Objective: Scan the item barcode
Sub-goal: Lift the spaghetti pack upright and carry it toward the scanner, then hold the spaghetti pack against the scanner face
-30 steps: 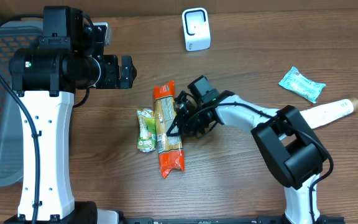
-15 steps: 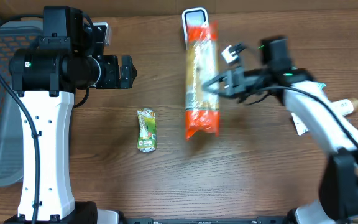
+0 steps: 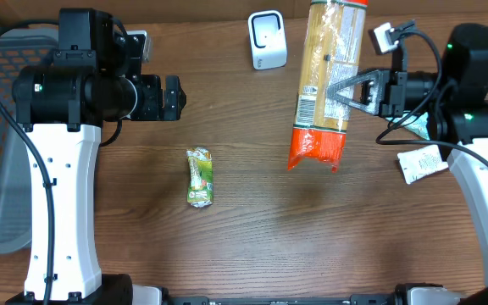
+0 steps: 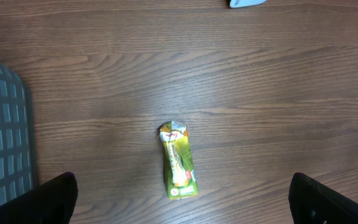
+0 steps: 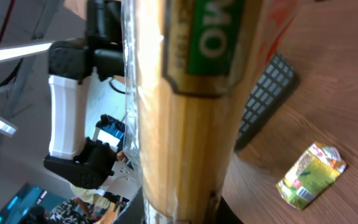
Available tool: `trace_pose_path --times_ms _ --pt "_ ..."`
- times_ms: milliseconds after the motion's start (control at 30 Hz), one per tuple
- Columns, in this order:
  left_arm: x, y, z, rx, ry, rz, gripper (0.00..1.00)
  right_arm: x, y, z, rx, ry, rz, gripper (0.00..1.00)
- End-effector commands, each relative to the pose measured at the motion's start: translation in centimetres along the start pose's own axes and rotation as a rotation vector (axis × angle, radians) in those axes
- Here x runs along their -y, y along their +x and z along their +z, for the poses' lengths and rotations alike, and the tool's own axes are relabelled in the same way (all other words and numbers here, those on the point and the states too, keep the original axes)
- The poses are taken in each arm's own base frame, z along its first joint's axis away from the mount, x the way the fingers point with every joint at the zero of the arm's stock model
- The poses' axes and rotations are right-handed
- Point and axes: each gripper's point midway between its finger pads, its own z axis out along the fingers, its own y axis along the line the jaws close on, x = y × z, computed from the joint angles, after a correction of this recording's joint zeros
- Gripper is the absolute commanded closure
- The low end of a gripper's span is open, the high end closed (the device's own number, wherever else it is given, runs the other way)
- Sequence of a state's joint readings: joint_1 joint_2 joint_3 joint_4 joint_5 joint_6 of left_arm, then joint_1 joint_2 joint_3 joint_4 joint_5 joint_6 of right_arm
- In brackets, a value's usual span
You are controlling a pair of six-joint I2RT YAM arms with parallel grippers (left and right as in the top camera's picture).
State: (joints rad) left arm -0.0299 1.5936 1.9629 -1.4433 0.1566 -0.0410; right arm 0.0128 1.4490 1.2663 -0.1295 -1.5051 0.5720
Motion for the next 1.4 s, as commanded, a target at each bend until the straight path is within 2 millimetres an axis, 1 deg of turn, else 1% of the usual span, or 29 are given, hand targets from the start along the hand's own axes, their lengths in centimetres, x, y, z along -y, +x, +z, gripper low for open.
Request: trace_pose_path --times_ms 0,133,200,367,500,667,733,767,867,967,1067,1167,1267,1367 --pt "-0.2 -0.1 0.0 0.005 -0.005 0.02 0.0 -3.8 0.0 -0.1 -0.036 -0.047 -0.024 0.96" --pt "-0.2 -0.1 0.0 0.005 -0.005 0.02 0.0 -3.7 -0.2 -0.1 -0.03 -0.04 -0.03 0.96" --pt "-0.2 -0.1 0.0 0.005 -0.005 0.02 0.0 -3.3 -0.6 -0.1 -0.006 -0.016 -0.007 0.96" --pt "-0.2 -0.1 0.0 0.005 -0.005 0.02 0.0 -1.2 -2.8 -0.3 0.125 0.111 0.01 0.96" --pt "-0.2 -0.1 0.0 0.005 -0.005 0.02 0.0 0.5 -4.8 -1.0 0.236 0.219 0.003 0.96" --pt "-0.2 -0.1 0.0 0.005 -0.005 0.021 0.01 0.5 -7.0 -1.5 0.292 0.293 -0.053 0.96" --pt "-0.2 -0.1 0.0 0.005 -0.005 0.02 0.01 1.0 -7.6 -1.6 0.302 0.363 -0.065 0.96" --pt "-0.2 -0.1 0.0 0.005 -0.005 0.02 0.0 1.5 -7.8 -1.6 0.301 0.415 -0.073 0.96" --pt "-0.2 -0.1 0.0 0.005 -0.005 0.02 0.0 2.7 -8.3 -1.3 0.276 0.646 -0.142 0.96" --pt "-0.2 -0.1 0.0 0.005 -0.005 0.02 0.01 3.2 -9.2 -1.0 0.244 0.869 -0.238 0.96" --pt "-0.2 -0.1 0.0 0.005 -0.005 0.02 0.0 3.8 -10.6 -0.7 0.223 1.109 -0.372 0.96" --pt "-0.2 -0.1 0.0 0.005 -0.005 0.02 0.0 5.1 -11.8 -0.3 0.21 1.337 -0.521 0.96" --pt "-0.2 -0.1 0.0 0.005 -0.005 0.02 0.0 7.6 -12.6 1.5 0.148 1.517 -0.672 0.96" --pt "-0.2 -0.1 0.0 0.005 -0.005 0.02 0.0 10.6 -13.5 2.5 0.098 1.692 -0.787 0.96"
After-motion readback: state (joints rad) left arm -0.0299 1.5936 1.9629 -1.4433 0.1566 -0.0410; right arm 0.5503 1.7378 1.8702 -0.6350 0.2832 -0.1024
